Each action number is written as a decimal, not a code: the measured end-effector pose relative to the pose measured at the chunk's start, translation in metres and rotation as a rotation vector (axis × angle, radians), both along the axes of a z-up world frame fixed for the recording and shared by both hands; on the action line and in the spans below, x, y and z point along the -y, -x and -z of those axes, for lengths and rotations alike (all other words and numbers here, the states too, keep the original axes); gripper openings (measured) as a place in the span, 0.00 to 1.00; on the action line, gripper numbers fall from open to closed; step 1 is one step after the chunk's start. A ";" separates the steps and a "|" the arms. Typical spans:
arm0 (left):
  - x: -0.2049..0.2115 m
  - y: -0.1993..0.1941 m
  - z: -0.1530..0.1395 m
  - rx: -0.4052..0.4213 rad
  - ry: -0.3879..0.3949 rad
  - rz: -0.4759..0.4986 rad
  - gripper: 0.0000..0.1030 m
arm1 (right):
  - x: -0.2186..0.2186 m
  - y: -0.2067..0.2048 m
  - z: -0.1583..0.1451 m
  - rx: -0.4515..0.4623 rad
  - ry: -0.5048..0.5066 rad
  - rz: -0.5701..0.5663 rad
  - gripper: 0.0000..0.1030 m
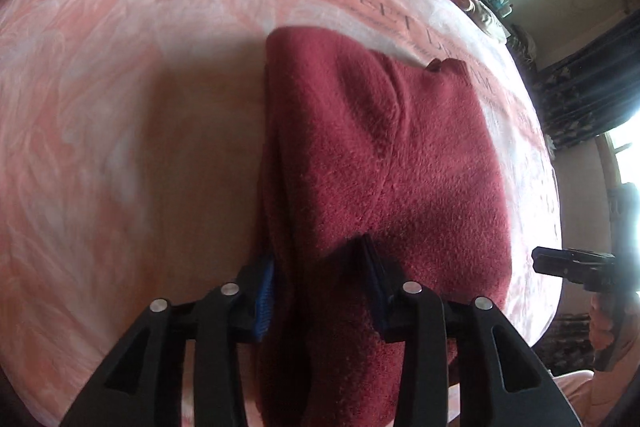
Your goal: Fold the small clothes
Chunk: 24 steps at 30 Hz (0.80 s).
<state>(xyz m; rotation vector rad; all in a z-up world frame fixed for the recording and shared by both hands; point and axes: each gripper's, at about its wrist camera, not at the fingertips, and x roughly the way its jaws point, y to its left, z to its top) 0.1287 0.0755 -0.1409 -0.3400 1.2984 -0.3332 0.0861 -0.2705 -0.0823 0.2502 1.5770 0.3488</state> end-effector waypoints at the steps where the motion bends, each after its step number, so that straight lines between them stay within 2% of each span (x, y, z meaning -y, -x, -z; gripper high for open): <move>1: 0.000 0.001 0.002 0.003 0.012 -0.005 0.41 | -0.008 0.003 0.004 -0.022 -0.026 -0.004 0.52; 4: -0.002 0.004 -0.006 0.016 0.038 0.006 0.41 | -0.028 0.012 0.012 -0.032 0.003 -0.028 0.57; 10: -0.006 0.019 -0.026 0.033 0.042 0.064 0.41 | -0.053 0.024 0.017 -0.039 -0.008 -0.090 0.57; 15: -0.012 0.041 -0.030 0.001 0.069 0.082 0.54 | -0.060 0.034 0.022 -0.031 0.020 -0.116 0.60; 18: -0.006 0.055 -0.024 -0.013 0.042 0.102 0.58 | -0.066 0.044 0.033 -0.038 0.026 -0.131 0.60; 19: -0.004 0.059 -0.020 -0.022 0.033 0.112 0.58 | -0.068 0.047 0.037 -0.040 0.027 -0.129 0.57; 20: -0.002 0.062 -0.015 -0.029 0.021 0.118 0.56 | -0.068 0.049 0.041 -0.044 0.019 -0.124 0.42; 21: 0.000 0.065 -0.011 -0.034 0.007 0.127 0.54 | -0.068 0.050 0.044 -0.044 0.009 -0.118 0.34; 23: 0.003 0.067 -0.007 -0.032 -0.024 0.140 0.43 | -0.070 0.052 0.041 -0.022 0.003 -0.127 0.21; 24: 0.003 0.067 -0.007 -0.030 -0.023 0.143 0.40 | -0.071 0.051 0.036 -0.011 0.004 -0.130 0.19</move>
